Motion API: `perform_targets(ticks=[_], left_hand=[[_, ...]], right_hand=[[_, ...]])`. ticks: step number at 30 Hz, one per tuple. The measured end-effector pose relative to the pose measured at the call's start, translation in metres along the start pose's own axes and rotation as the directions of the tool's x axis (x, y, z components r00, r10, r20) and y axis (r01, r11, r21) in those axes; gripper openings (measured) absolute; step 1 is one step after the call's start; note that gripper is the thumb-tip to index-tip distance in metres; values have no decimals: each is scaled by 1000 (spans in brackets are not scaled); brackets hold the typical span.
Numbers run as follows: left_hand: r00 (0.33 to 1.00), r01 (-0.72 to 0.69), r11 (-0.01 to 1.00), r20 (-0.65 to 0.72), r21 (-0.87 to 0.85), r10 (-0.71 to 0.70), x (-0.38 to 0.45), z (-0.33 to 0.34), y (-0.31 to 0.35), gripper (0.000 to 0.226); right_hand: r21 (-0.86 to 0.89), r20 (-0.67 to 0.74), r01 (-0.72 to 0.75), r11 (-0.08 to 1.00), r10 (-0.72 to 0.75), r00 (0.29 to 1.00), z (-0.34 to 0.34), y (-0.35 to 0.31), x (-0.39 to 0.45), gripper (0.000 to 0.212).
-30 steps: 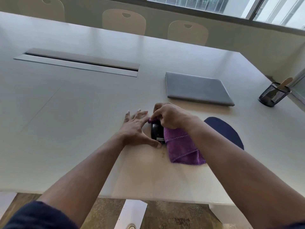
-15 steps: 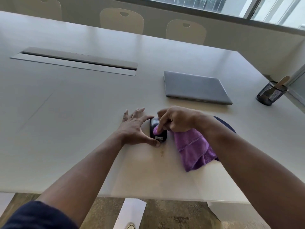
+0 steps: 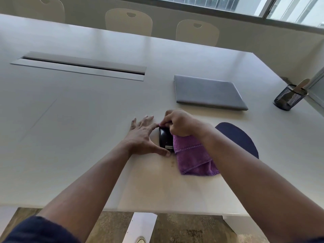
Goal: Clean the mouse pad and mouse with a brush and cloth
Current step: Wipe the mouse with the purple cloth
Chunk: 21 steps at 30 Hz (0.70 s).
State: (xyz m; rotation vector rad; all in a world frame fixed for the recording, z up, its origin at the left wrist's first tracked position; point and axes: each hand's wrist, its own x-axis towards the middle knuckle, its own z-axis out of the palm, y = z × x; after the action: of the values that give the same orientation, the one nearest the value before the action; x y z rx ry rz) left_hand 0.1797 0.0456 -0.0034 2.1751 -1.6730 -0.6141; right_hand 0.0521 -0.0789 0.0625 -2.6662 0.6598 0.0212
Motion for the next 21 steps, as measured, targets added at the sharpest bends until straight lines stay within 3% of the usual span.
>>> perform_targets(ticks=[8,12,14,18,21], left_hand=[[1000,0,1000,-10,-1,0,-3,-3,4,121],[1000,-2,1000,-12,-7,2,-3,-3,5,119],[1000,-10,1000,-14,10,10,-2,-2,3,115],[999,-41,999,-9,29,42,1,0,-1,115],[999,-40,998,-20,38,41,1,0,-2,114]], right_hand=[[89,156,116,989,-128,979,-3,-20,-17,29],[126,252,66,990,-96,963,-10,-24,-21,29],[174,229,42,984,-82,970,-11,-24,-20,26],[42,89,70,997,-74,993,-3,-22,-14,17],[-3,140,95,995,-94,986,-1,-24,-17,17]])
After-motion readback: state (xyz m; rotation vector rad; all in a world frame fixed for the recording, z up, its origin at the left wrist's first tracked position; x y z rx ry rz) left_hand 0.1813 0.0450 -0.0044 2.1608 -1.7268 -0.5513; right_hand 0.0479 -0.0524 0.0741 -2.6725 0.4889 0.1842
